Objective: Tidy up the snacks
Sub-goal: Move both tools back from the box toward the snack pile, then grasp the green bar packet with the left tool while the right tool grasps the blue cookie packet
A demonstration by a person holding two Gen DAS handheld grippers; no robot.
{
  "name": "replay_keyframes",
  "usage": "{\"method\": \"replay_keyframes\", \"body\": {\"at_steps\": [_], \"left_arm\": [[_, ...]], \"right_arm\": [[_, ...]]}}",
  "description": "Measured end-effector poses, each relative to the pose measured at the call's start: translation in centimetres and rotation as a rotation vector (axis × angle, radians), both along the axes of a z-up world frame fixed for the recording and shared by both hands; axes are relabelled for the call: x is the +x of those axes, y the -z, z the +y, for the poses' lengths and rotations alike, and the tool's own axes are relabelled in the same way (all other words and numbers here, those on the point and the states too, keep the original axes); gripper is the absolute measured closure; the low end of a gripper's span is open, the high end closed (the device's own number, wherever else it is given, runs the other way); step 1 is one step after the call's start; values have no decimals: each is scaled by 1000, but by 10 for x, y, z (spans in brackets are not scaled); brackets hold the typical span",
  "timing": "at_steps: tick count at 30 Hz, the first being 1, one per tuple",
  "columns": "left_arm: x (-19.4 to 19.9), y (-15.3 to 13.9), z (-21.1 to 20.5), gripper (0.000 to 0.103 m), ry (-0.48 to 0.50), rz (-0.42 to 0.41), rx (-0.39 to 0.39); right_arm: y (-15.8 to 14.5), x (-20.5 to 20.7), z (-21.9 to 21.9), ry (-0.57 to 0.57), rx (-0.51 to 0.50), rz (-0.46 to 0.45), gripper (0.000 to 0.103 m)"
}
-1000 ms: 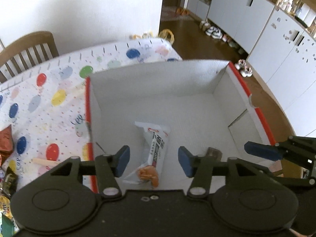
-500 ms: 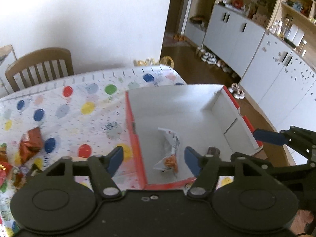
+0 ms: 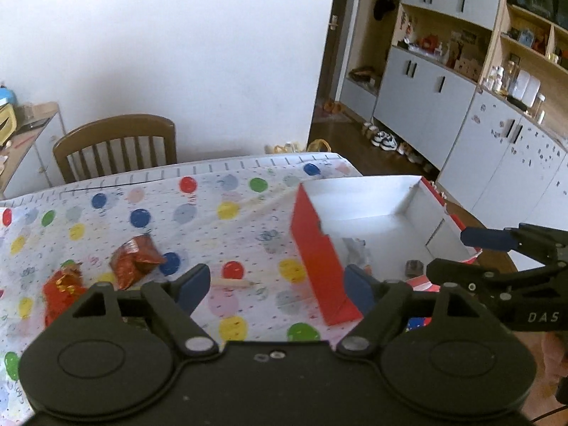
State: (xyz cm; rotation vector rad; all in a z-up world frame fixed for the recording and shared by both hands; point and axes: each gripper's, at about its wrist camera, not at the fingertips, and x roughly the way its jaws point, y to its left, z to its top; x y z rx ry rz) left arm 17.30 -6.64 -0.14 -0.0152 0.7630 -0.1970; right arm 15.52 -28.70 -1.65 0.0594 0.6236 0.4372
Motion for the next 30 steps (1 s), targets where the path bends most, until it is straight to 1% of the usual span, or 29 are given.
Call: {"method": "replay_keyframes", "body": {"at_steps": [2,4,7,12,18,20,22,30], "left_arm": [[-6,-1,14,20,-8,-15,6],[-13,-1,26,17,-17,-33,21],[-23,0,47,15,-29,-48,26],[-33,10,80,12,-60,-42,7],[-41,24,119,1,-99,-34,1],[-43,29,131,1,-114,-36,7],[-43,36,141,1,-130,-30,29],[-44,72,179,1,-181,33,39]], "right_arm": [[-1,-4,14,-14,2,-5,22],[-2,-9,30,-28,1,-8,18],[0,-11,51,-44,-1,-3,17],[8,-10,86,-74,-6,28,17],[24,-6,125,-105,-19,61,17],[31,-2,136,-105,-24,72,17],[37,2,146,-104,-32,84,17],[65,21,177,-101,-91,119,17]]}}
